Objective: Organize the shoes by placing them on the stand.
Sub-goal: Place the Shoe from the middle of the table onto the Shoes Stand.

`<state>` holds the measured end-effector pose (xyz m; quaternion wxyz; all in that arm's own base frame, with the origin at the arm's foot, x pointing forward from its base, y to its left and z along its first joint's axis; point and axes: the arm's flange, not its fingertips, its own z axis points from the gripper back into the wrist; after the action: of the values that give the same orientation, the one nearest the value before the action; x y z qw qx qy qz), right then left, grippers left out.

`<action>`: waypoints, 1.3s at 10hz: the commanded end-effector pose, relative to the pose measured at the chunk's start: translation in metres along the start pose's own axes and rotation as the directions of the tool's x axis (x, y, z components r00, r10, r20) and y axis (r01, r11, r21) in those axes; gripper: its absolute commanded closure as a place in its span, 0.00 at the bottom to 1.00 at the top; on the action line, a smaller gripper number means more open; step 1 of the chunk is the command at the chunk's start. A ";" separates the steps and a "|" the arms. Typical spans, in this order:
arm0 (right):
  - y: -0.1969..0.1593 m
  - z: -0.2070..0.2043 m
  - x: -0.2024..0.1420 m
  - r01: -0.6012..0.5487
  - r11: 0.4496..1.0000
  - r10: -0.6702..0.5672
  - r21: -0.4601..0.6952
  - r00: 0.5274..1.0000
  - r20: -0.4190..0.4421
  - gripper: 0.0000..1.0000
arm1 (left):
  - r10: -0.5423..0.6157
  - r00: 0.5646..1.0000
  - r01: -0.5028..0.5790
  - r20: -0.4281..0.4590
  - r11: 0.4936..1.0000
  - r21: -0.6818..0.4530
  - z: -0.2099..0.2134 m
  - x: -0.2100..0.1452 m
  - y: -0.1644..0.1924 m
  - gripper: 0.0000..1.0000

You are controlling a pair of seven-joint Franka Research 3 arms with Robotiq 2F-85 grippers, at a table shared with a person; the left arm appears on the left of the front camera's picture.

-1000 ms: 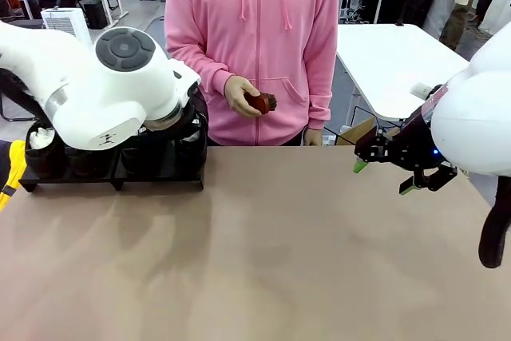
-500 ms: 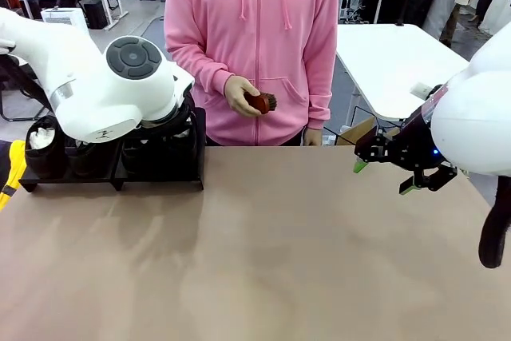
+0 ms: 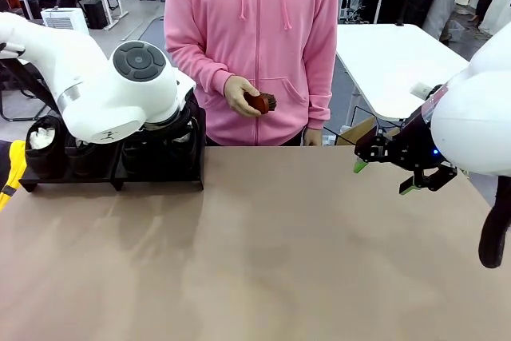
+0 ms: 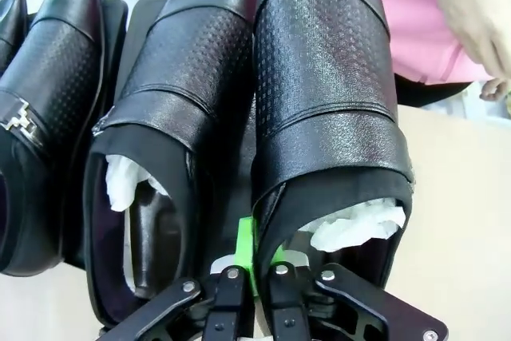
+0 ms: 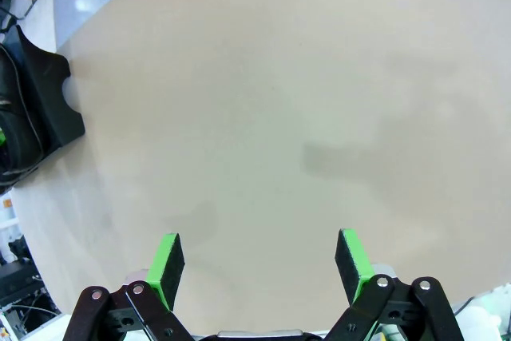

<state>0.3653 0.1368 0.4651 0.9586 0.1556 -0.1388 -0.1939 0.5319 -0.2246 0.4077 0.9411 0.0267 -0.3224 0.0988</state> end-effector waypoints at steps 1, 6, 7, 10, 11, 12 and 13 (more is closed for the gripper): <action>0.000 0.001 0.002 -0.013 1.000 0.013 0.014 1.000 -0.006 0.00 | 0.004 0.999 -0.005 0.034 1.000 0.023 -0.002 0.007 -0.001 0.62; 0.000 0.001 0.002 -0.013 1.000 0.013 0.014 1.000 -0.006 0.00 | 0.012 0.996 -0.011 0.093 1.000 -0.003 0.032 0.005 0.003 0.48; 0.000 0.001 0.002 -0.013 1.000 0.013 0.014 1.000 -0.006 0.00 | 0.006 0.996 -0.004 0.094 1.000 -0.023 0.051 0.001 0.004 0.48; 0.000 0.001 0.002 -0.013 1.000 0.013 0.014 1.000 -0.006 0.00 | 0.017 0.995 -0.011 0.103 0.999 -0.051 0.084 -0.004 0.014 0.48; 0.000 0.001 0.002 -0.013 1.000 0.013 0.014 1.000 -0.006 0.00 | 0.034 0.993 -0.026 0.114 0.997 -0.069 0.096 -0.007 0.020 0.48; 0.000 0.001 0.002 -0.013 1.000 0.013 0.014 1.000 -0.006 0.00 | 0.057 0.997 -0.049 0.046 0.988 -0.146 0.105 -0.011 0.026 0.48; 0.000 0.001 0.002 -0.013 1.000 0.013 0.014 1.000 -0.006 0.00 | 0.025 0.994 -0.020 0.108 0.999 -0.048 0.082 -0.004 0.005 0.48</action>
<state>0.3653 0.1369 0.4651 0.9586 0.1556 -0.1388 -0.1939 0.4669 -0.2270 0.4748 0.9221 -0.0137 -0.3723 0.1043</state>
